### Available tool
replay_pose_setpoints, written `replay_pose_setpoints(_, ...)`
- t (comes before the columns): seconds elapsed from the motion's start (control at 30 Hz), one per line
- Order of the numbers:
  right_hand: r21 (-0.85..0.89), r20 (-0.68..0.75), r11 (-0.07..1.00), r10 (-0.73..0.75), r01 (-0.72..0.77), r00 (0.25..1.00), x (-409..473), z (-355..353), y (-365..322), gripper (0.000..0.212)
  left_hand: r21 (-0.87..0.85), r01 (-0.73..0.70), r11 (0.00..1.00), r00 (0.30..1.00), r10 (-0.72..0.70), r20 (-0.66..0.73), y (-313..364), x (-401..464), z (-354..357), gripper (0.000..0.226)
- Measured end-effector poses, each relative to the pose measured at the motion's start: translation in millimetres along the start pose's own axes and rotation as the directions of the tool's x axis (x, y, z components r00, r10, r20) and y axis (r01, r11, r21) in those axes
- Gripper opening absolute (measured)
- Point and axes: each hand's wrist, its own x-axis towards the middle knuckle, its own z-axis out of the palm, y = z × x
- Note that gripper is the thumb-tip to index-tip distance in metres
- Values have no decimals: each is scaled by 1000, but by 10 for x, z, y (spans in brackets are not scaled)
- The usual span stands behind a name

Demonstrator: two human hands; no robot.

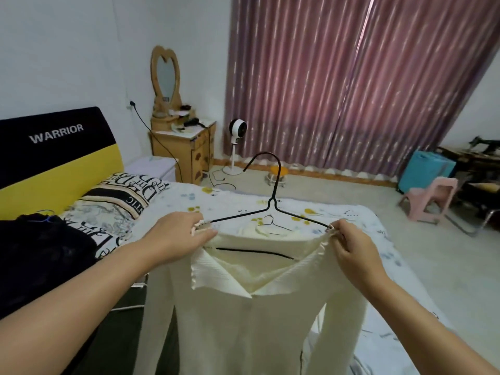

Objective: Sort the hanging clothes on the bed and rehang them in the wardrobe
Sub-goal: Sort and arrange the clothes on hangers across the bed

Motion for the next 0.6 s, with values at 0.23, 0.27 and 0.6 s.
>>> replay_pose_setpoints(0.23, -103, -115, 991, 77, -89, 990, 370, 120, 424, 18, -30, -192, 981, 949, 193, 248, -104, 812, 318, 13)
replay_pose_setpoints(0.27, -114, -120, 988, 88, -102, 989, 422, 128, 473, 19, -25, -215, 976, 949, 215, 229, -106, 911, 382, 13)
replay_pose_setpoints(0.6, -164, -147, 969, 160, -183, 976, 1123, 335, 1011, 13, -98, -190, 977, 981, 194, 26, -92, 1759, 982, 8)
